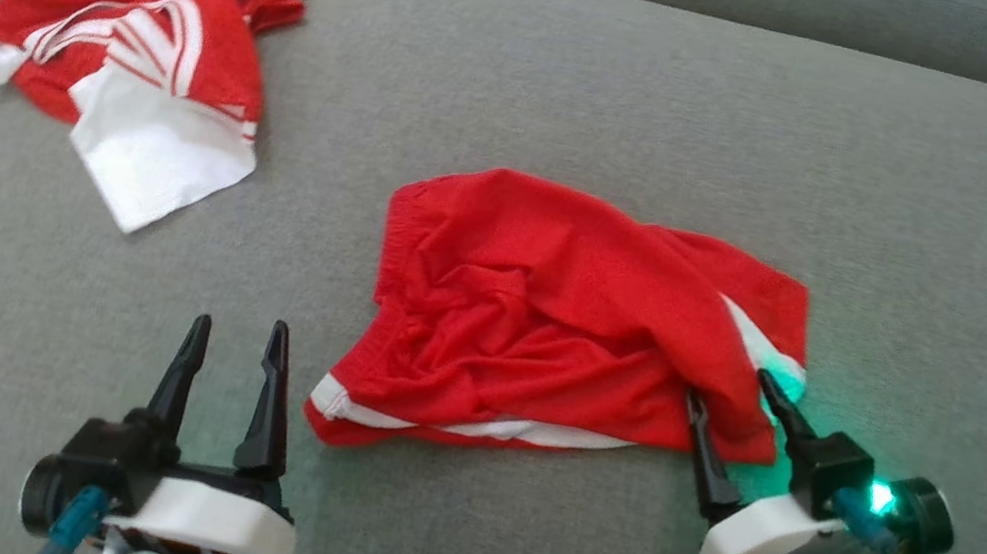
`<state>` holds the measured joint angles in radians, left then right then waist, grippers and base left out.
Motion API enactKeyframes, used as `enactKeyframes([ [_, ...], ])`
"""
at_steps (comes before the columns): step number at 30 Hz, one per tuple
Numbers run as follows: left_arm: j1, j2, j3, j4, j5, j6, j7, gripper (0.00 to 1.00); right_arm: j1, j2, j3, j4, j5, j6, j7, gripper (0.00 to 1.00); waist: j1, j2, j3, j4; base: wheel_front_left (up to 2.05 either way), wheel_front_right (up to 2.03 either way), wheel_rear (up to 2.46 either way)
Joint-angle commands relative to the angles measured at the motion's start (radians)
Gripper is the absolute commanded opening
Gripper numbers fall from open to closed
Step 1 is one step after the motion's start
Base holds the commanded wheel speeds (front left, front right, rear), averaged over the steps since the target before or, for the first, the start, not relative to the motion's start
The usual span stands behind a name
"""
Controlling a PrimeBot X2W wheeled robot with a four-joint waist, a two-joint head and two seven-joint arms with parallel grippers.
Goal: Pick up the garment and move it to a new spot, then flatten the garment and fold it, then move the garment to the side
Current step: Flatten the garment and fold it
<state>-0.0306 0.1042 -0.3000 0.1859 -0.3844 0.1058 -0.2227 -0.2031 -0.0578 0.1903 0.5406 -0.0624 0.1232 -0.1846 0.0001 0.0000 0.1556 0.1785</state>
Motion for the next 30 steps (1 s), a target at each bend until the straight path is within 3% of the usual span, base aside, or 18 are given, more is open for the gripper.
enactKeyframes([
  [1, -0.013, -0.004, 0.02, -0.036, 0.007, 0.006, -0.013, 1.0, -0.048, -0.011, 0.015, -0.019, 0.006, 0.008, -0.008, 0.9, -0.0001, 0.0, 0.012, 0.016, 0.0, 0.0, 0.0],
  [2, -0.013, -0.006, 0.017, -0.038, 0.007, 0.007, -0.013, 1.0, -0.056, -0.014, 0.011, -0.014, 0.007, 0.008, -0.008, 0.41, -0.0001, 0.0, 0.014, 0.02, 0.0, 0.0, 0.0],
  [3, -0.014, -0.008, 0.014, -0.039, 0.007, 0.008, -0.014, 1.0, -0.064, -0.018, 0.008, -0.011, 0.009, 0.008, -0.007, 0.09, -0.0001, 0.0, 0.016, 0.024, 0.0, 0.0, 0.0],
  [4, -0.015, -0.01, 0.011, -0.04, 0.007, 0.009, -0.015, 1.0, -0.074, -0.023, 0.007, -0.009, 0.011, 0.008, -0.006, 0.0, -0.0001, 0.0, 0.018, 0.028, 0.0, 0.0, 0.0],
  [10, -0.024, -0.019, 0.001, -0.05, 0.005, 0.012, -0.022, 1.0, -0.177, -0.08, 0.005, -0.034, 0.024, 0.008, 0.028, 0.0, -0.0001, 0.0, 0.037, 0.048, 0.0, 0.0, 0.0],
  [16, -0.044, -0.028, -0.011, -0.059, 0.005, 0.009, -0.03, 1.0, -0.371, -0.156, 0.035, -0.003, 0.046, 0.008, 0.134, 0.0, -0.0001, 0.0, 0.063, 0.066, 0.0, 0.0, 0.0],
  [17, -0.048, -0.03, -0.015, -0.059, 0.005, 0.008, -0.031, 1.0, -0.403, -0.166, 0.041, 0.013, 0.049, 0.008, 0.15, 0.03, -0.0001, 0.0, 0.068, 0.071, 0.0, 0.0, 0.0],
  [18, -0.052, -0.032, -0.018, -0.059, 0.004, 0.007, -0.032, 1.0, -0.432, -0.174, 0.044, 0.029, 0.051, 0.008, 0.157, 0.2, -0.0001, 0.0, 0.071, 0.073, 0.0, 0.0, 0.0],
  [19, -0.055, -0.033, -0.021, -0.058, 0.003, 0.006, -0.033, 1.0, -0.457, -0.18, 0.042, 0.045, 0.053, 0.008, 0.158, 0.8, -0.0001, 0.0, 0.074, 0.076, 0.0, 0.0, 0.0],
  [20, -0.058, -0.035, -0.024, -0.057, 0.003, 0.006, -0.034, 1.0, -0.478, -0.182, 0.036, 0.063, 0.055, 0.008, 0.159, 1.0, -0.0001, 0.0, 0.075, 0.078, 0.0, 0.0, 0.0],
  [25, -0.06, -0.04, -0.027, -0.043, 0.001, 0.004, -0.037, 1.0, -0.511, -0.171, 0.037, 0.116, 0.077, 0.008, 0.12, 1.0, -0.0001, 0.0, 0.066, 0.067, 0.0, 0.0, 0.0],
  [30, -0.051, -0.04, -0.029, -0.033, 0.006, 0.002, -0.038, 1.0, -0.424, -0.157, 0.032, 0.118, 0.127, 0.008, 0.052, 1.0, -0.0001, 0.0, 0.033, 0.029, 0.0, 0.0, 0.0],
])
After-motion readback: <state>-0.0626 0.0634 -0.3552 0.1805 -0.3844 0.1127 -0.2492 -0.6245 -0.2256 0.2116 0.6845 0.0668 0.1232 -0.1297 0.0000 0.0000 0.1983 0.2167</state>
